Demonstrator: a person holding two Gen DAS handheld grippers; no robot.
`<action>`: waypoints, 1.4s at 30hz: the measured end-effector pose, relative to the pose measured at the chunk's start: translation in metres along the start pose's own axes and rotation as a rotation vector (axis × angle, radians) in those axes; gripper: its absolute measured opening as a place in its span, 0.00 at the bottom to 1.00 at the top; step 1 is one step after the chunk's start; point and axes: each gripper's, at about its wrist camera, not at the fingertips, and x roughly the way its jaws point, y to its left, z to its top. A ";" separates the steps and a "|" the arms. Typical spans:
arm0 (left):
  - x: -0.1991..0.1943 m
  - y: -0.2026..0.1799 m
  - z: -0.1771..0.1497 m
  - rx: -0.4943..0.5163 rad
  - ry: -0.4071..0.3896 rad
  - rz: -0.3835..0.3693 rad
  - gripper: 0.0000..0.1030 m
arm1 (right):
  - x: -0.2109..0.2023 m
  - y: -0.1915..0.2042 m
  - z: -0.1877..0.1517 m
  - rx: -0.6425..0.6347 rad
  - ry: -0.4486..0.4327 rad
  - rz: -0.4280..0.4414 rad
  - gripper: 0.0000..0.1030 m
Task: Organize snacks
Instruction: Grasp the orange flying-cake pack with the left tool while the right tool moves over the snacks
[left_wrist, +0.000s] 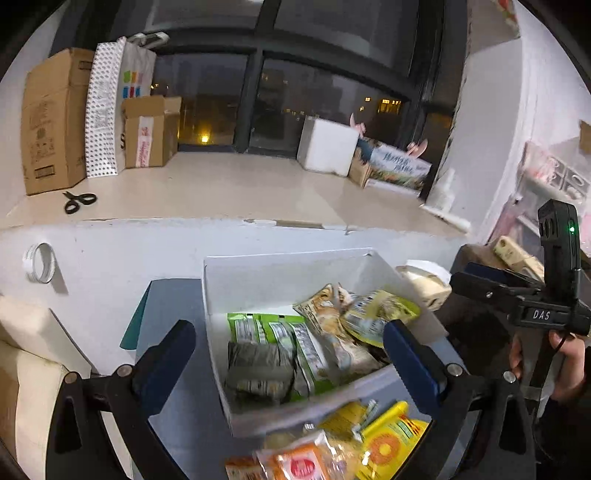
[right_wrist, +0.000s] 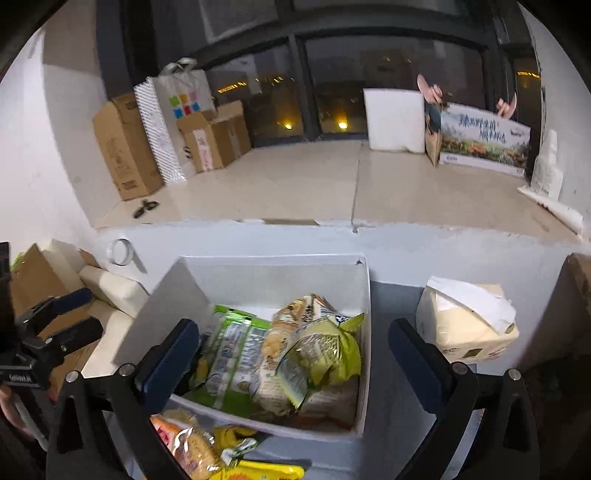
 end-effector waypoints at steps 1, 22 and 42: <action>-0.009 -0.003 -0.007 0.023 0.016 -0.012 1.00 | -0.011 0.002 -0.004 -0.012 -0.016 0.006 1.00; -0.019 -0.031 -0.161 -0.175 0.302 0.080 1.00 | -0.126 0.029 -0.196 0.037 0.037 0.035 1.00; 0.067 -0.057 -0.191 -0.007 0.419 0.255 0.79 | -0.120 0.023 -0.213 0.083 0.073 0.030 1.00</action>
